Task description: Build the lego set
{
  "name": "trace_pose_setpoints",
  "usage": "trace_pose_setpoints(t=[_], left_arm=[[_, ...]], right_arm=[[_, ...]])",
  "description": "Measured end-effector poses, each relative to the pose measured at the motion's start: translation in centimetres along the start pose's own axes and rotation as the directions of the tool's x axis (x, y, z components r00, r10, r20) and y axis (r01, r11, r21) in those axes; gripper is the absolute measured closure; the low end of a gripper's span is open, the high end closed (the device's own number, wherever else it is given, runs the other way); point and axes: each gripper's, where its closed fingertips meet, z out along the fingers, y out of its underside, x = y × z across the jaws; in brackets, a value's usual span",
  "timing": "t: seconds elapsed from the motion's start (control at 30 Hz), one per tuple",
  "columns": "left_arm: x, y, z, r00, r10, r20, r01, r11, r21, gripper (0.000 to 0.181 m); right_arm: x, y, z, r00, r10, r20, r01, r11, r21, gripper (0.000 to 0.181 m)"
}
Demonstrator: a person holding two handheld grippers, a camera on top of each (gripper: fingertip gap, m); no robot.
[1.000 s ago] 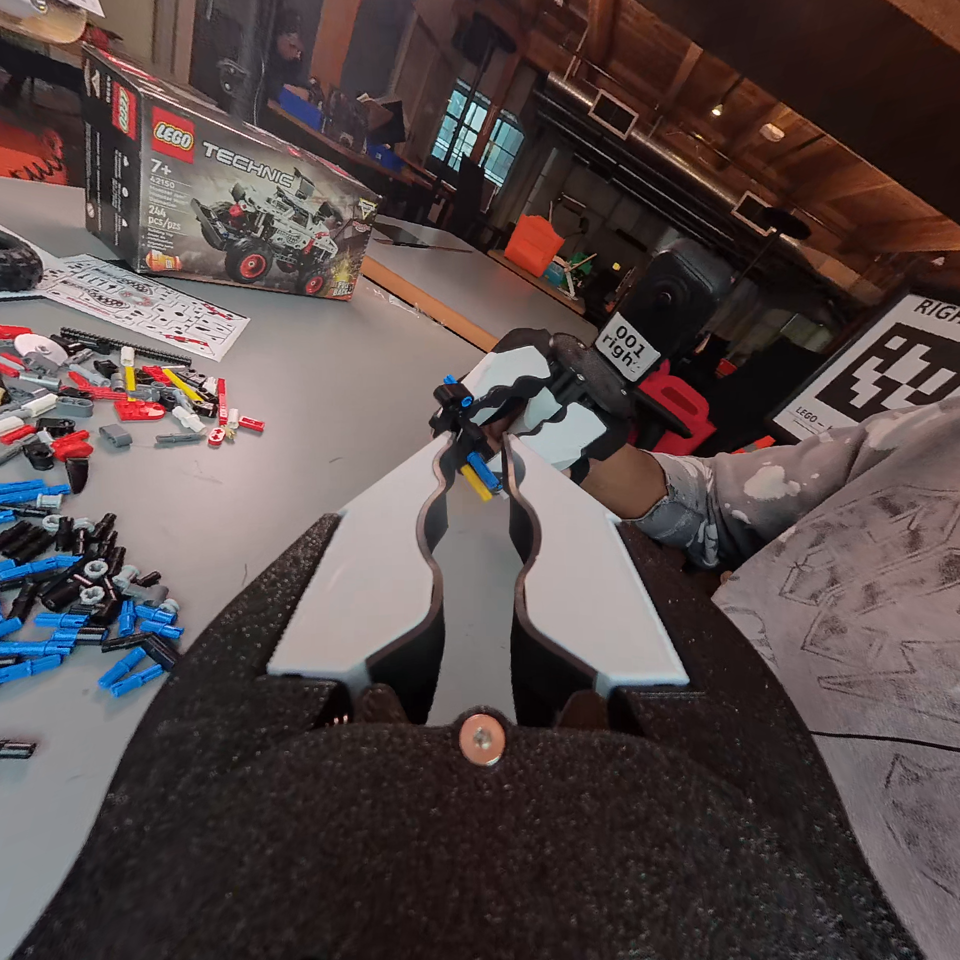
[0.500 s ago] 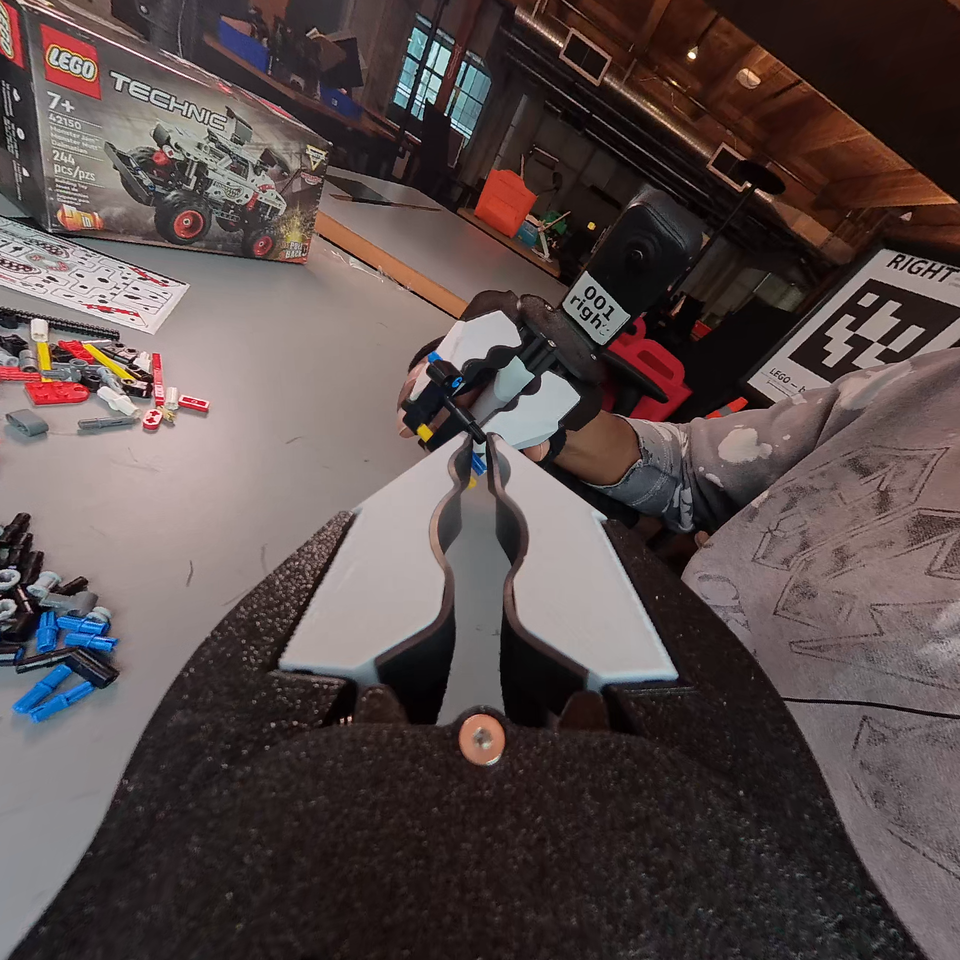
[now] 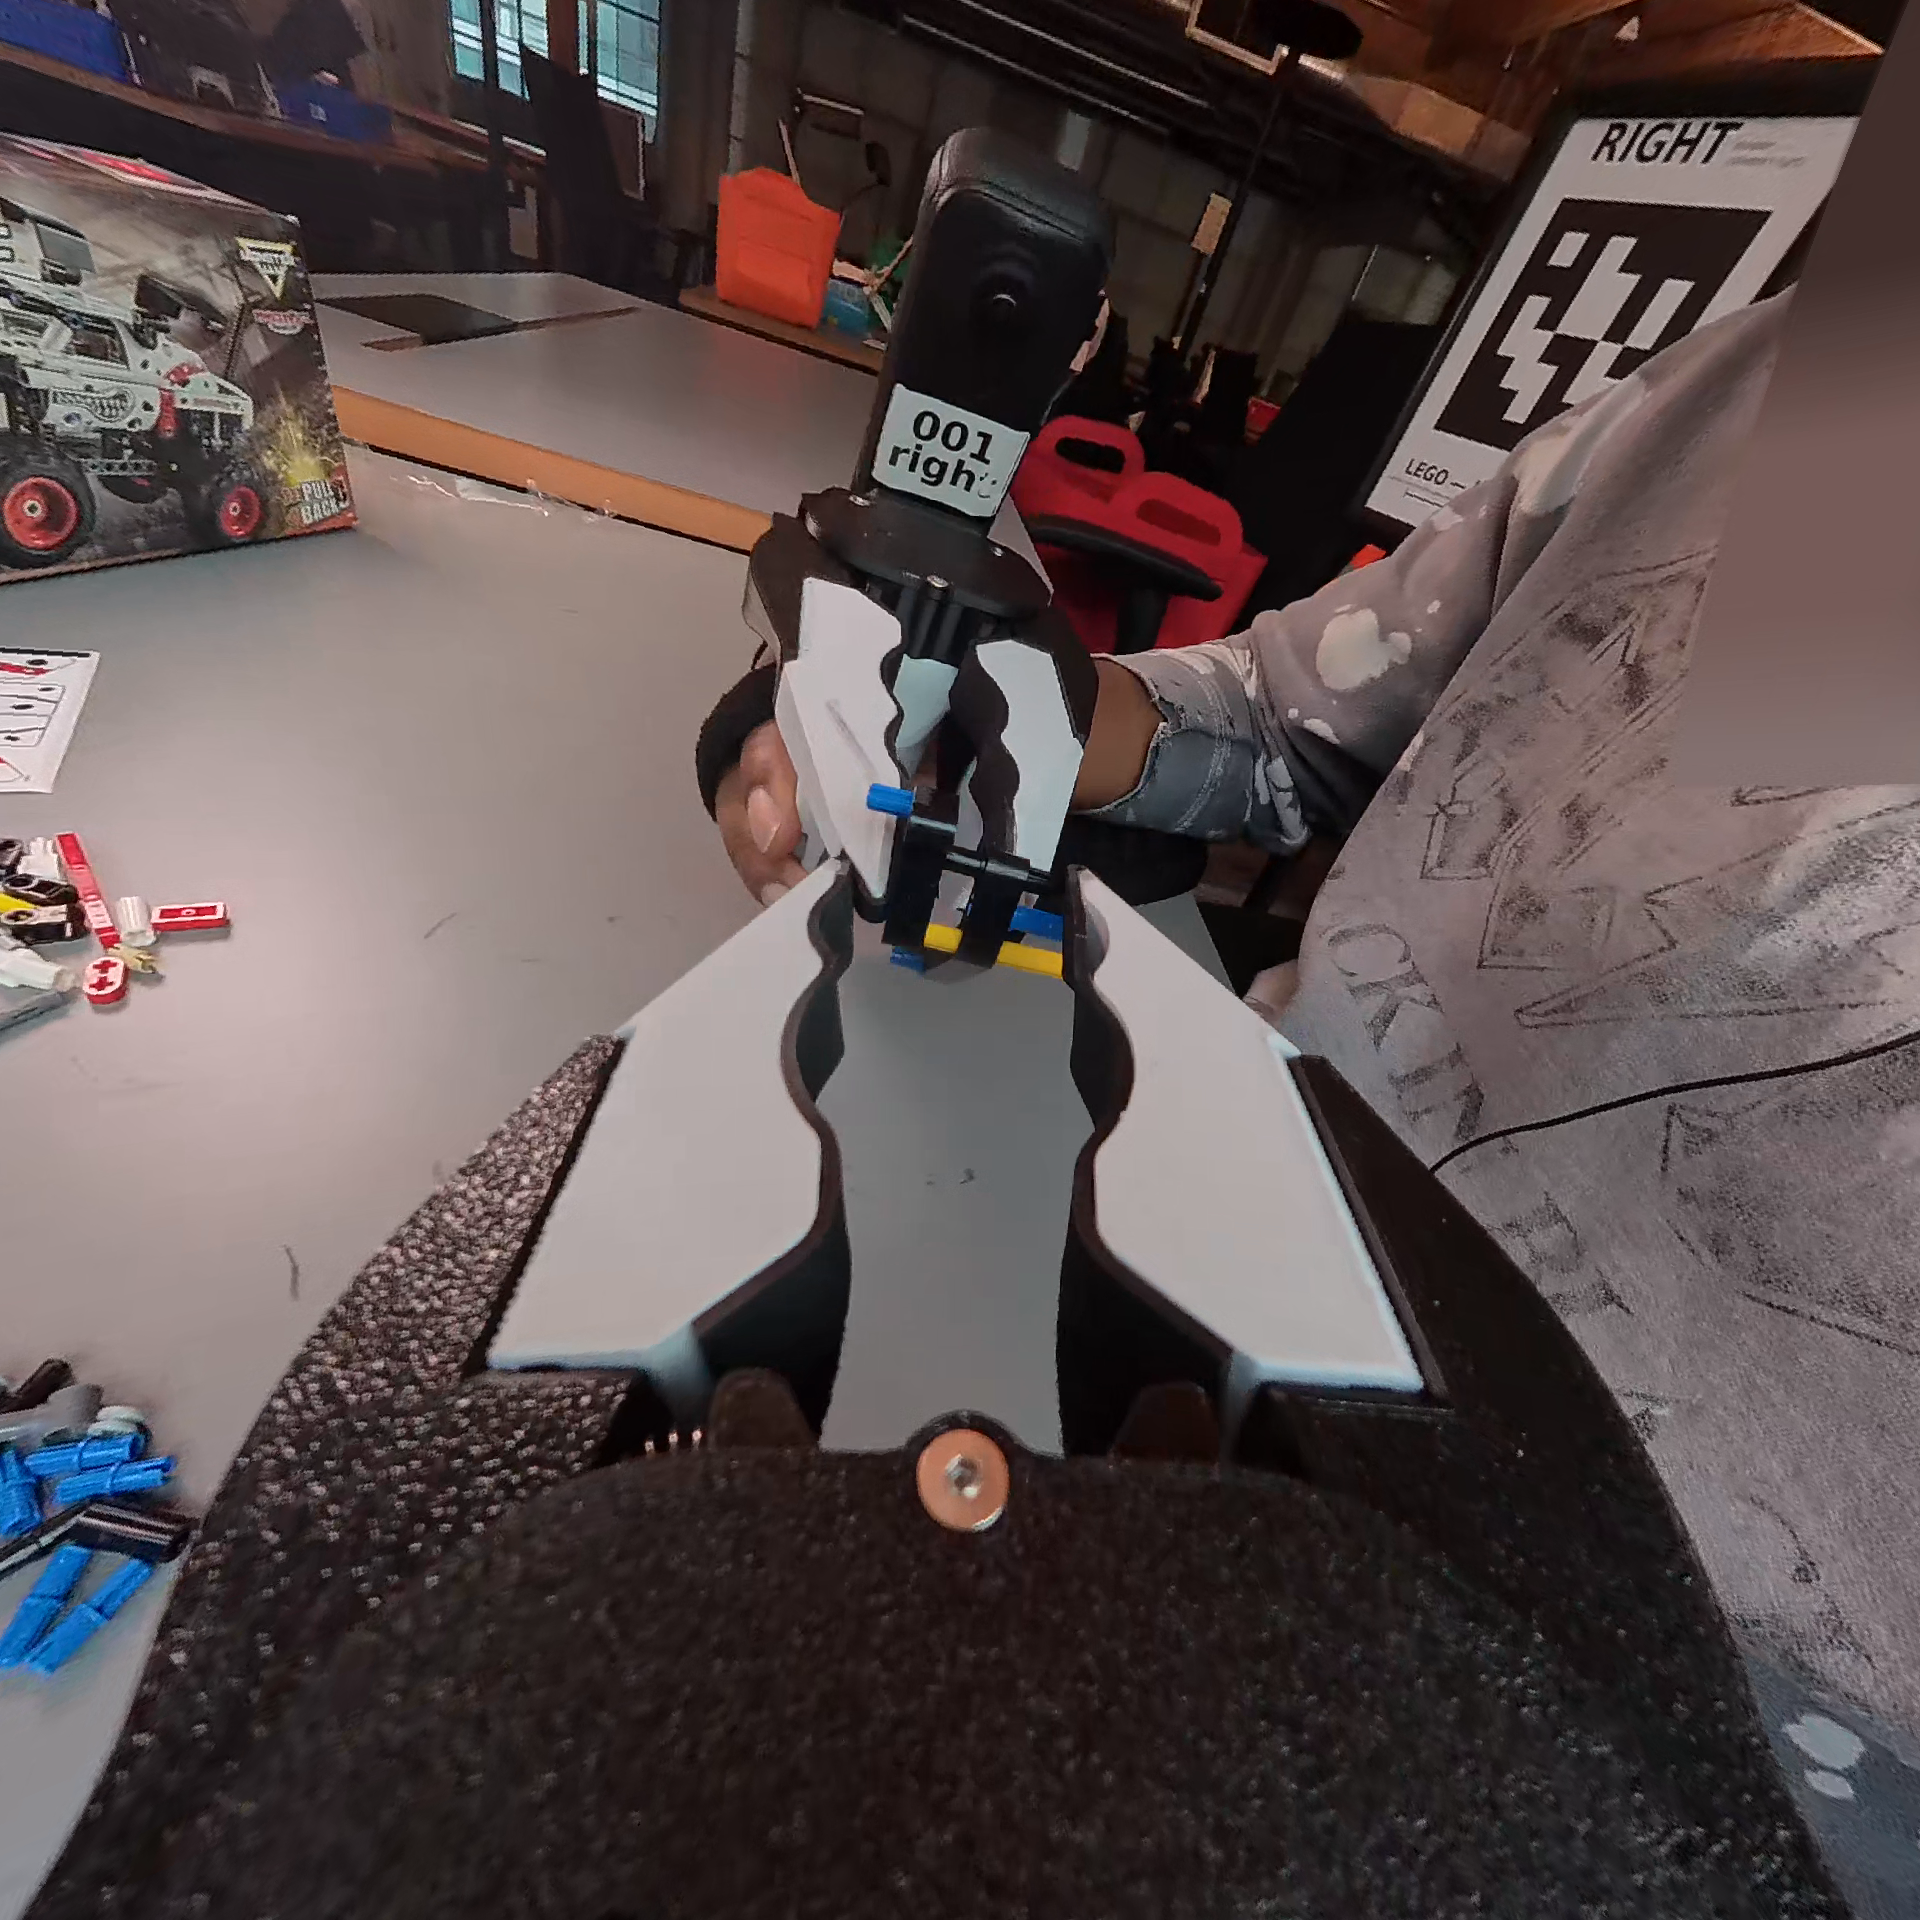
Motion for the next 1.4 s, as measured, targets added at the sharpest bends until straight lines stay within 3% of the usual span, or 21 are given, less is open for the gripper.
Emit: trace_pose_setpoints(t=[0.53,0.83,1.07,1.23,1.3,1.4], left_arm=[[-0.3,-0.4,0.1,0.999,0.027,0.047,-0.028,0.999,0.027,0.145],[-1.5,-0.3,-0.2,0.995,-0.078,0.063,0.075,0.996,0.048,0.144],[-3.9,0.5,-0.6,0.969,-0.124,0.215,0.122,0.992,0.021,0.161],[-5.0,1.2,-0.5,0.949,-0.138,0.282,0.142,0.990,0.009,0.169],[-4.8,1.0,-0.5,0.956,-0.154,0.249,0.155,0.988,0.016,0.171],[-3.7,0.9,-0.6,0.970,-0.198,0.139,0.197,0.980,0.024,0.172]], right_arm=[[0.4,-0.2,-0.2,0.995,-0.089,-0.051,0.087,0.996,-0.034,0.161],[1.6,0.1,-0.2,0.990,-0.079,-0.118,0.073,0.995,-0.061,0.161],[4.6,1.7,-0.8,0.895,-0.314,-0.318,0.222,0.930,-0.293,0.161],[5.3,2.7,-0.6,0.821,-0.455,-0.346,0.298,0.857,-0.421,0.161],[5.0,2.5,-0.6,0.835,-0.434,-0.338,0.298,0.873,-0.385,0.160],[3.9,2.2,-0.7,0.935,-0.242,-0.260,0.180,0.954,-0.240,0.159]])
